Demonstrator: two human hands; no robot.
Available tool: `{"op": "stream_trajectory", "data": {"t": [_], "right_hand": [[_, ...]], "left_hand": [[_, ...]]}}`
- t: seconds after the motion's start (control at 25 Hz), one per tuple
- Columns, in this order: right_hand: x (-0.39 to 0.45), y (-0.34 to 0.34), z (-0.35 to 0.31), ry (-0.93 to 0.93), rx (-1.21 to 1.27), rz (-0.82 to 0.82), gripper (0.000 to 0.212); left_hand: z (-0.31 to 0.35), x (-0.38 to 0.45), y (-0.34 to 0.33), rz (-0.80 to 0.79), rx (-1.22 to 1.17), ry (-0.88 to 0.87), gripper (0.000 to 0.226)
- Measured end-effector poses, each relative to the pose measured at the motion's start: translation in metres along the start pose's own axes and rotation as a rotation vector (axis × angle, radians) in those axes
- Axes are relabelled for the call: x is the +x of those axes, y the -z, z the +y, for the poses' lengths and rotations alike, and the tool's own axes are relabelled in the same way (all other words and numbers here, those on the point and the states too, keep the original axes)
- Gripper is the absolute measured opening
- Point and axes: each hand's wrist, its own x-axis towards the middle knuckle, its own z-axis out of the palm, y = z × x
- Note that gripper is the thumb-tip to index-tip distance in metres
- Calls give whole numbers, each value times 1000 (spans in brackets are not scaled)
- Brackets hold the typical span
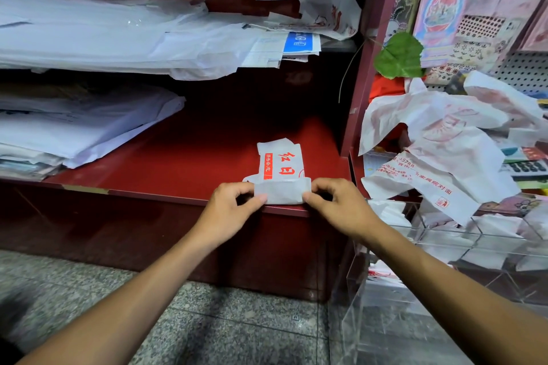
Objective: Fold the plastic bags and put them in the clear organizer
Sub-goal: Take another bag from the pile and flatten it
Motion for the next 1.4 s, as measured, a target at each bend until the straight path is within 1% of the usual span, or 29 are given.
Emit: {"op": "stream_trajectory", "data": {"t": [0.12, 0.24, 0.36, 0.52, 0.6, 0.68, 0.76, 0.84, 0.92, 0.96, 1.04, 1.12, 1.2, 1.24, 1.32, 1.4], "right_hand": [[3, -3, -2, -98, 69, 43, 28], [7, -5, -6, -158, 74, 76, 29], [14, -8, -7, -193, 31, 100, 31], [21, -13, -7, -232, -44, 129, 30], [22, -15, -6, -258, -71, 140, 26], [24, -16, -7, -290, -113, 144, 24], [24, -17, -11, -293, -193, 154, 24], [21, -18, -13, -217, -298, 173, 21], [15, -20, -11, -43, -387, 133, 17], [12, -20, -8, 47, -421, 81, 22], [3, -17, -4, 162, -502, -38, 37], [-5, -13, -1, 237, -641, -125, 51], [-12, -10, 1, 264, -720, -199, 57], [-13, -8, 2, 265, -702, -208, 56], [-15, -7, 2, 281, -645, -185, 51], [-14, -7, 3, 300, -628, -171, 49]], "left_hand": [[11, 3, -7, 61, -102, 122, 12], [18, 6, -12, 122, -112, 198, 23], [15, 7, -13, 124, -46, 161, 27], [12, 7, -13, 150, -16, 114, 36], [8, 8, -14, 124, 88, 66, 33], [4, 9, -15, 128, 345, -1, 23], [1, 10, -15, 104, 591, -116, 21], [0, 9, -17, 5, 701, -187, 25], [-2, 6, -17, -66, 686, -187, 31], [-4, 6, -15, -80, 648, -188, 31], [-6, 5, -8, -88, 545, -215, 29], [-9, 5, -1, -67, 427, -260, 29], [-8, 4, 0, -31, 372, -264, 31], [-6, 4, -1, -12, 398, -240, 37], [-1, 4, -4, 26, 507, -136, 59], [1, 9, -5, 12, 597, 4, 68]]}}
